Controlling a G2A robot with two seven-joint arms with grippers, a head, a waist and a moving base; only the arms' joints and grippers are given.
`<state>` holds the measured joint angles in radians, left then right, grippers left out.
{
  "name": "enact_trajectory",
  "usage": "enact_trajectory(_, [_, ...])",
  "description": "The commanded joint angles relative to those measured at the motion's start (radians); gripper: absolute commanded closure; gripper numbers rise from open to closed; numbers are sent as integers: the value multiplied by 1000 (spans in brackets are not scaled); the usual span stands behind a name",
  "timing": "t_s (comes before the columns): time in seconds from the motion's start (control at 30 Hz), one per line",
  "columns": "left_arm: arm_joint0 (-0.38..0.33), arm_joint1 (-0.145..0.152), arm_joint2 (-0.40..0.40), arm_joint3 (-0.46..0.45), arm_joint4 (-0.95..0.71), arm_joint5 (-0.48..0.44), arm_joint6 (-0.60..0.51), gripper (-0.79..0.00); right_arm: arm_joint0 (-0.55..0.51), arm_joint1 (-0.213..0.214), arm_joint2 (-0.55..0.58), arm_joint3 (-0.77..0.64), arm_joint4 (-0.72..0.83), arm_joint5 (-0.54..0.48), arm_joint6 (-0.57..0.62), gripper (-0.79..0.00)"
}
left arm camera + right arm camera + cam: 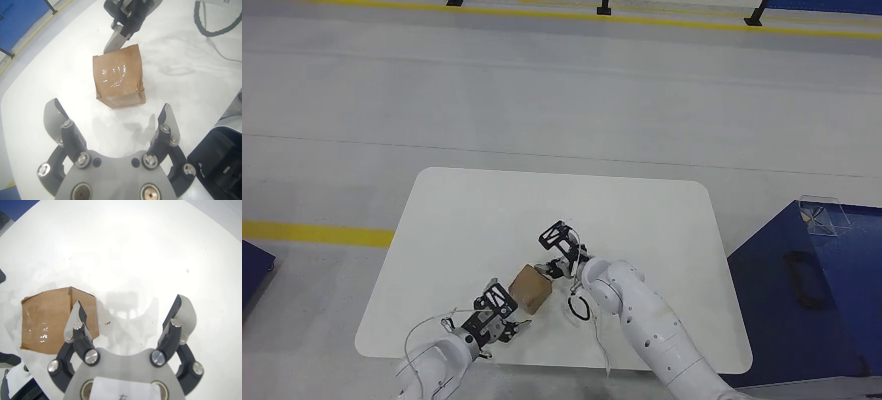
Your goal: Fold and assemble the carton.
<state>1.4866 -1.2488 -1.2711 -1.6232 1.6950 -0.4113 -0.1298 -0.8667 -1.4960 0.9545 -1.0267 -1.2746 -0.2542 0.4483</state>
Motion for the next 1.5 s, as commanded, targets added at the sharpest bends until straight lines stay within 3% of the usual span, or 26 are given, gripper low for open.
enact_trajectory(0.0, [-20,-4,19,39,-2,17,10,-785,22,-9,-17,31,8,7,-8,-785])
enact_trajectory(0.13, [-68,-21,75,120,-61,72,35,-785,47,-19,-29,86,23,14,-29,-785])
enact_trajectory(0.2, [-88,-27,101,160,-93,55,70,-785,55,-19,-25,109,26,10,-34,-785])
enact_trajectory(0.5, [-164,-43,131,314,-173,91,158,-785,64,-20,-23,136,19,5,-45,-785])
enact_trajectory(0.57, [-174,-44,134,335,-177,83,169,-671,61,-21,-27,132,17,7,-43,-785])
enact_trajectory(0.63, [-182,-44,138,351,-178,78,185,-385,59,-22,-28,130,13,8,-41,-785])
enact_trajectory(0.73, [-190,-45,143,367,-181,75,202,-314,59,-22,-29,129,7,10,-37,-785])
enact_trajectory(0.77, [-191,-45,143,371,-181,75,207,-123,59,-22,-30,128,5,10,-38,-785])
enact_trajectory(0.8, [-192,-45,144,372,-177,78,212,0,59,-22,-30,128,5,10,-38,-785])
enact_trajectory(1.07, [-160,-39,140,305,-150,101,247,0,61,-12,15,123,18,30,-45,-785])
enact_trajectory(1.17, [-133,-34,142,205,-105,116,164,0,53,7,89,115,54,38,-60,-785])
enact_trajectory(1.27, [-93,-31,141,26,-108,125,-18,0,34,33,182,92,93,22,-71,-785])
enact_trajectory(1.4, [-65,-37,146,-240,-214,157,-409,0,-20,71,303,34,122,-29,-88,-785])
enact_trajectory(1.47, [-100,-46,155,-329,-354,181,-659,0,-55,88,355,-1,136,-63,-90,-785])
